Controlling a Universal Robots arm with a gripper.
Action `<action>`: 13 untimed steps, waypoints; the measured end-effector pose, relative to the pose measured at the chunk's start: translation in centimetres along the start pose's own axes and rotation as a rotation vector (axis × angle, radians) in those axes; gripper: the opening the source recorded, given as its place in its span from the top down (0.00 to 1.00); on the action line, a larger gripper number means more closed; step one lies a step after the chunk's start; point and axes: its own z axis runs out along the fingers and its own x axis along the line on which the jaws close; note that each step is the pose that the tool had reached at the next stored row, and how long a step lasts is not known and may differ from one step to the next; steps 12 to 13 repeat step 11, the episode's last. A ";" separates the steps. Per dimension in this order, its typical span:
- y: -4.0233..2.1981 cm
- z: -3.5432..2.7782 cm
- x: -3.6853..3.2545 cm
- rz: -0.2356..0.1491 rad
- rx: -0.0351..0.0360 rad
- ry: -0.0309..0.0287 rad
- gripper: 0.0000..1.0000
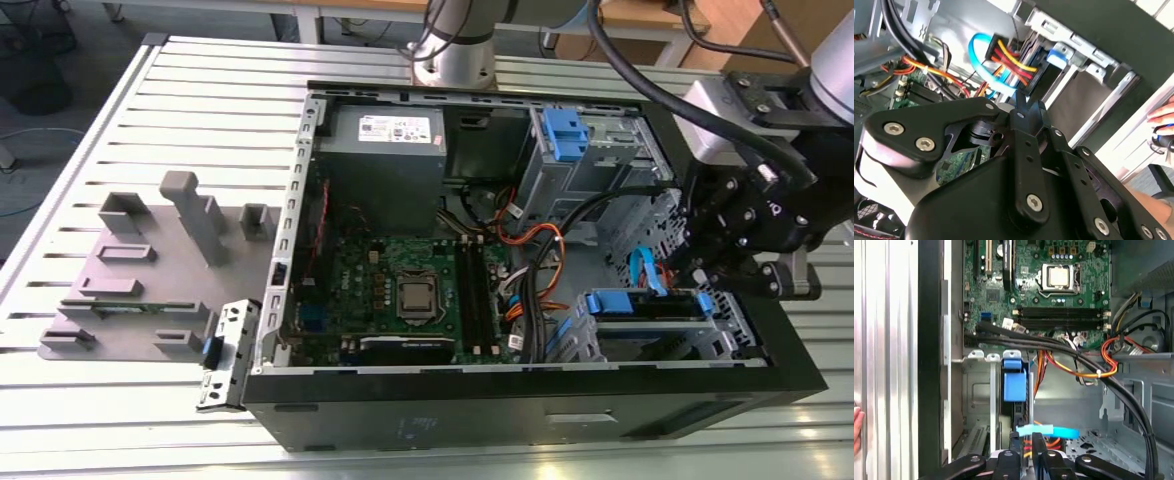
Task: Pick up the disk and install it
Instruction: 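Insert the second disk wire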
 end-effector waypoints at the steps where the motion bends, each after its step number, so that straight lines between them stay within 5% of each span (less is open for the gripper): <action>1: 0.25 0.01 0.00 0.000 0.0001 -0.0001 0.76; 5: 0.81 0.01 0.02 0.000 0.0003 0.0000 0.76; 13: 0.89 0.01 0.02 0.000 0.0003 -0.0001 0.76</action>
